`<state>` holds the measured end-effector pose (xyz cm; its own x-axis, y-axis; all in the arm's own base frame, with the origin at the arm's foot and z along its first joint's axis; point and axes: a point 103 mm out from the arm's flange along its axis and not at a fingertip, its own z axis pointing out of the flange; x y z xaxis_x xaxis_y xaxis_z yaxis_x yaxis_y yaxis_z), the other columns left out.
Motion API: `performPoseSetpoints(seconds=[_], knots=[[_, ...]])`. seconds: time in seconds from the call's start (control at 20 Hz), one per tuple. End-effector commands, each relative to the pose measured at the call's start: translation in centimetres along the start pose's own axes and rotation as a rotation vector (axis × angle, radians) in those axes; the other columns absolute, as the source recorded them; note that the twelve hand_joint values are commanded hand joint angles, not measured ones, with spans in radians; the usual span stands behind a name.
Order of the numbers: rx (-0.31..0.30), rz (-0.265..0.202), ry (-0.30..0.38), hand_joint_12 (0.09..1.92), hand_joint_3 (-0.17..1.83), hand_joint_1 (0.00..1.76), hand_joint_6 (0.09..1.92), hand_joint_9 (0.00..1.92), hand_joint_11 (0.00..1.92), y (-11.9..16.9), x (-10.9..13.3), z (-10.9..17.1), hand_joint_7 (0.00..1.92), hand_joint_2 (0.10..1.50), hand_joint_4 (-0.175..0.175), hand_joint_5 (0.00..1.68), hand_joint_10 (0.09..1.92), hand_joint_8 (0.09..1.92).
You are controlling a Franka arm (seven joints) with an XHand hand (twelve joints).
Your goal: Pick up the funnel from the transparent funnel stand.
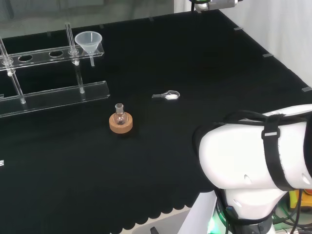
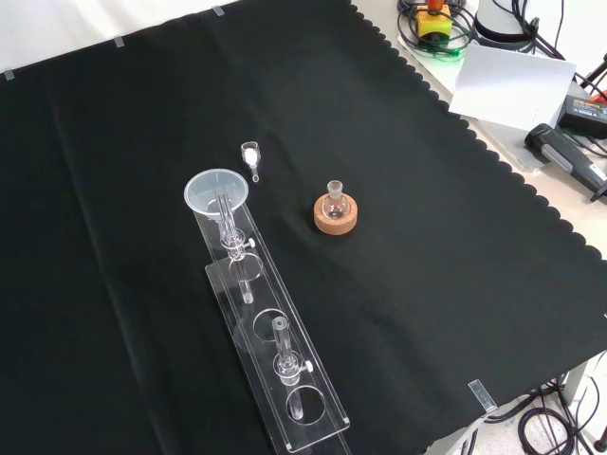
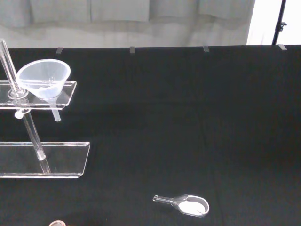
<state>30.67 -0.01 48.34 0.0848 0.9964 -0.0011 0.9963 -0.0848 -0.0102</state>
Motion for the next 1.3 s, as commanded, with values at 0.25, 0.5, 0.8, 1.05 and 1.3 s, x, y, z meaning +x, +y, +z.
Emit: performPoseSetpoints(seconds=[0.25,0.5,0.8,1.05,1.3], knots=[[-0.012,-0.009,-0.019,1.51,0.40,0.05,0.09,0.00,0.00,0.7,-0.2,0.7,0.04,0.59,0.097,0.00,0.56,0.43],[-0.018,-0.031,-0.033,1.37,0.30,0.08,0.09,0.00,0.00,1.7,-0.1,1.5,0.02,0.57,0.092,0.00,0.41,0.39],[0.104,-0.037,-0.048,0.34,0.14,0.16,0.09,0.00,0.00,4.8,0.1,3.6,0.00,0.58,0.083,0.00,0.09,0.09],[0.074,-0.063,-0.014,0.09,0.09,0.25,0.09,0.00,0.00,8.4,1.0,5.7,0.00,0.55,0.071,0.00,0.09,0.09],[0.050,-0.080,-0.004,0.09,0.07,0.25,0.09,0.00,0.01,11.9,2.8,6.9,0.00,0.54,0.048,0.00,0.09,0.09]])
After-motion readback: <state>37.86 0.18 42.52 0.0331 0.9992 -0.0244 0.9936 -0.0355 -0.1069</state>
